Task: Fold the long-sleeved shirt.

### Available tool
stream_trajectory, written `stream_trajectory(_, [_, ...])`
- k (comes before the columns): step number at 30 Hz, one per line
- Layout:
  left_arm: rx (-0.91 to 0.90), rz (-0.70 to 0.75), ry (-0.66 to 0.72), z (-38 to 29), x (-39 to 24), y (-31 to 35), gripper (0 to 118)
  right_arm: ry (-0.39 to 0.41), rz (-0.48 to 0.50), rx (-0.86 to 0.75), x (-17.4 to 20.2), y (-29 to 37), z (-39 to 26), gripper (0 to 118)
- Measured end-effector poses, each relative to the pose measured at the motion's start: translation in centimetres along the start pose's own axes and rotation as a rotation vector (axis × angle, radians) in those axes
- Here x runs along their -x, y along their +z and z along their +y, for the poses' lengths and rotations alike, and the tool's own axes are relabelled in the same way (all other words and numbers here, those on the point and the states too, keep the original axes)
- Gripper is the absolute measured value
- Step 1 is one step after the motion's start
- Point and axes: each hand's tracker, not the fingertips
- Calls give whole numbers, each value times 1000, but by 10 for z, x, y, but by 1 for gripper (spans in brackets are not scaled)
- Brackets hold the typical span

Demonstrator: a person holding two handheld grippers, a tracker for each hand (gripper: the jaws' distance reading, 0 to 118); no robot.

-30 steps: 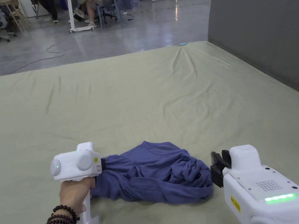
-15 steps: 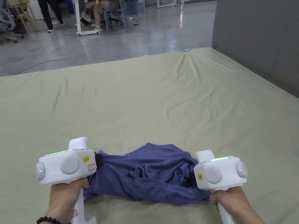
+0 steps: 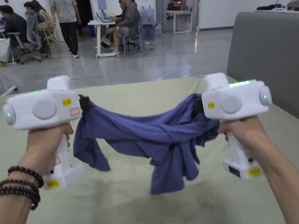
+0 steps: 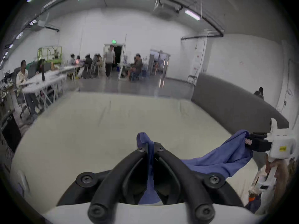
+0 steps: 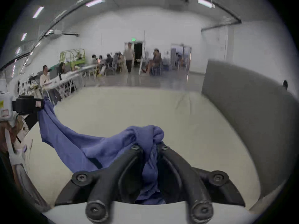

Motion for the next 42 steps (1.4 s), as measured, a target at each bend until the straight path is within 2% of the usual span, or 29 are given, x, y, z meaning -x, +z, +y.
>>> stream_trajectory(3, [-73, 13, -29, 62, -2, 12, 0, -22, -13, -84, -7, 1, 58, 10])
stream_trajectory(7, [-130, 45, -31, 110, -7, 22, 0, -41, -28, -105, -15, -2, 108, 10])
stream_trajectory(12, [-127, 43, 8, 101, 0, 8, 0, -59, -35, -69, -16, -19, 97, 10])
stream_trajectory(15, [-65, 43, 20, 63, 10, -14, 0, -55, -20, -1, -8, -42, 57, 10])
stream_trajectory(20, [141, 93, 16, -36, 24, -52, 0, -21, 30, 196, 7, -107, -31, 10])
stream_trajectory(23, [236, 96, 43, -93, 35, -65, 0, -54, 43, 299, 22, -123, -91, 10])
stream_trajectory(25, [242, 88, 40, -113, 41, -66, 0, -65, 66, 314, 26, -125, -114, 10])
stream_trajectory(29, [253, 68, -1, -129, 46, -51, 0, -60, 62, 303, 37, -95, -135, 10])
stream_trajectory(31, [237, 47, -23, -139, 44, -31, 0, -101, 59, 245, 35, -71, -146, 10])
stream_trajectory(35, [316, 28, -123, -184, 48, 8, 0, -96, 45, 271, 42, -22, -193, 10])
stream_trajectory(37, [387, 6, -120, -214, 60, 22, 0, -95, 62, 289, 45, -3, -226, 10])
stream_trajectory(39, [435, 3, -95, -247, 68, 38, 0, -119, 69, 374, 51, 11, -264, 10])
stream_trajectory(42, [480, 8, -96, -281, 75, 48, 0, -111, 79, 468, 56, 10, -305, 10])
